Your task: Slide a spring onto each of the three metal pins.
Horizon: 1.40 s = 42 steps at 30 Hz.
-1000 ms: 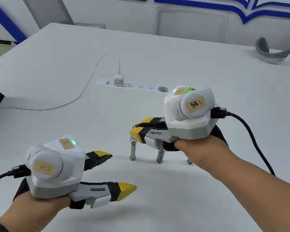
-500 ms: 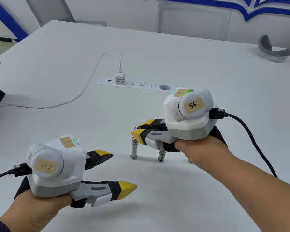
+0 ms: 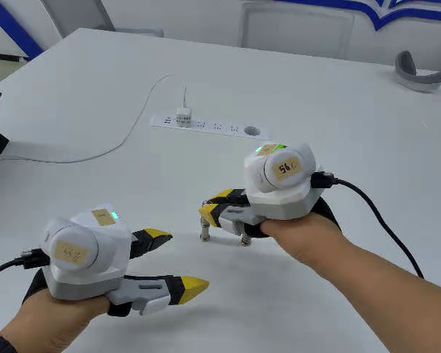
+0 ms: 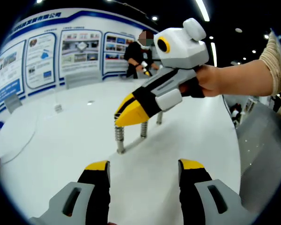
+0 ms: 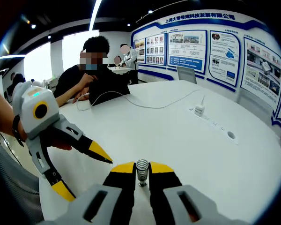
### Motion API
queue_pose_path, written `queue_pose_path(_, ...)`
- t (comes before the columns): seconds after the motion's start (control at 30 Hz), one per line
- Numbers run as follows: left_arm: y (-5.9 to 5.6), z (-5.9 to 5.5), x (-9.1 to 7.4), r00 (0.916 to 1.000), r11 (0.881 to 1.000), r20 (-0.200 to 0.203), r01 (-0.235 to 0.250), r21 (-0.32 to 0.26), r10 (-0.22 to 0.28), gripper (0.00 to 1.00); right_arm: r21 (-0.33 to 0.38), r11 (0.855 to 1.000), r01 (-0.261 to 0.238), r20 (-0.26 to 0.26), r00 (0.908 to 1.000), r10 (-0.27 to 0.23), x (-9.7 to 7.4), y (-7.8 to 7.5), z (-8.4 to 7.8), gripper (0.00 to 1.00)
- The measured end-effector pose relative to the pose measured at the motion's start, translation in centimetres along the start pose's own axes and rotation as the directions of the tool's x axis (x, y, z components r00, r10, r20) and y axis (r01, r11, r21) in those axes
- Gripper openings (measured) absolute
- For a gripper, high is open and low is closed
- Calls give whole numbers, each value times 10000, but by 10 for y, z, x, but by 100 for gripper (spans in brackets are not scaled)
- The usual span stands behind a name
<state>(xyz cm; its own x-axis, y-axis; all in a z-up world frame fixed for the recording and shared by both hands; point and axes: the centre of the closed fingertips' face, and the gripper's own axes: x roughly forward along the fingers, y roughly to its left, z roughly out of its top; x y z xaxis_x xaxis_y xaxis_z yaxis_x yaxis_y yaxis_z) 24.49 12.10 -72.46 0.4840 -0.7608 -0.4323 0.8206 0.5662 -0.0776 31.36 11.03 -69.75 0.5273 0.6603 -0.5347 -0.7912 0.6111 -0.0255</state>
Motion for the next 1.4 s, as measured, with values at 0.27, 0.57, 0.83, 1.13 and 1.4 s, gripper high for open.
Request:
queue_pose_path(0.27,1,0,0,10000,10000,-3,0,-7,0,60,23,10000,25,-210,9998,-24,5,3,-8,12)
queue_pose_path(0.57,2,-1,-1,10000,10000,-19,-38,-27,38,60,60,10000,38,-471,9989,-35,10,6,-17,12)
queue_pose_path(0.83,1,0,-1,10000,10000,-30,-26,0,26,59,-14,9999,99,-714,9974,-100,13,7,-23,12)
queue_pose_path(1.13,1,-1,-2,10000,10000,-42,-34,-17,34,60,-157,9998,118,-958,9953,-133,14,7,-29,12)
queue_pose_path(1.4,1,-1,-2,10000,10000,-25,-48,-13,48,60,-243,9996,155,-927,9955,-177,11,9,-29,14)
